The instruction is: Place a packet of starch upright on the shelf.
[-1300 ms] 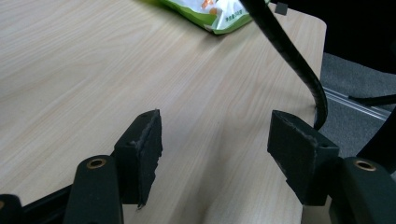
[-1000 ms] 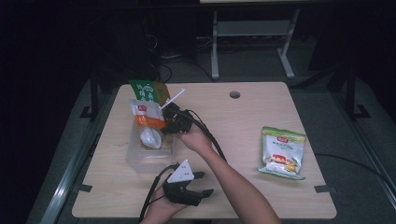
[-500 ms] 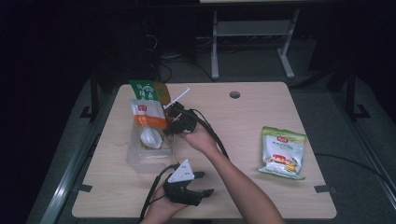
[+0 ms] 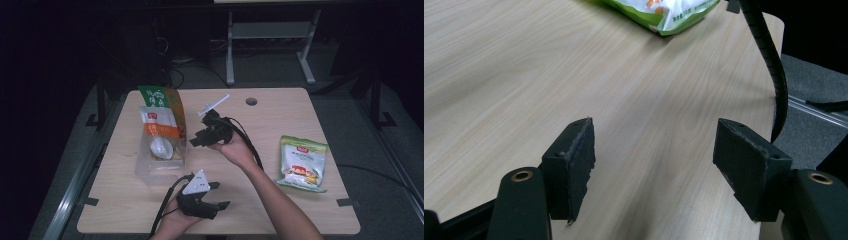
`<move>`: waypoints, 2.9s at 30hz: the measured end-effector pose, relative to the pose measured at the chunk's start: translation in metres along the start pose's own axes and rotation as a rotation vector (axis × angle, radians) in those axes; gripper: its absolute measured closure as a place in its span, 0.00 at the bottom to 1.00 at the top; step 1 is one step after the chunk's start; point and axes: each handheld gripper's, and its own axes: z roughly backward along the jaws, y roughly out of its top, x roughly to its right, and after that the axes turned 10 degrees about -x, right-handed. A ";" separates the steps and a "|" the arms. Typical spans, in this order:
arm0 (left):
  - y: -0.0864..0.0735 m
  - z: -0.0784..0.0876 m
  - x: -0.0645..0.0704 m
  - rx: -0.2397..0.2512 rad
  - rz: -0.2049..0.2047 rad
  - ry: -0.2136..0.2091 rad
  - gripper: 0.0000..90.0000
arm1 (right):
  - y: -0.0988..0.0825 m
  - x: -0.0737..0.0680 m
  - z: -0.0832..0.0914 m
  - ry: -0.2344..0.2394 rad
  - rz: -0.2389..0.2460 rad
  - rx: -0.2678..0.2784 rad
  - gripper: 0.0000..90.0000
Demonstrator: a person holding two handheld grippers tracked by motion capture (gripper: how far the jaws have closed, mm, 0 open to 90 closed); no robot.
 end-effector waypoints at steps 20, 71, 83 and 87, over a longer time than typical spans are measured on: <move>0.007 -0.008 -0.002 -0.014 -0.001 0.012 0.33 | -0.079 0.032 0.056 -0.049 -0.084 0.063 0.52; 0.102 -0.102 0.021 -0.042 -0.085 -0.071 0.36 | -0.296 0.117 0.148 -0.377 -0.580 -0.016 0.35; 0.100 -0.102 0.022 -0.058 -0.088 -0.066 0.35 | -0.311 0.128 0.138 -0.308 -0.671 -0.016 0.40; 0.101 -0.100 0.021 -0.051 -0.087 -0.059 0.35 | -0.311 0.127 0.138 -0.290 -0.664 -0.013 0.48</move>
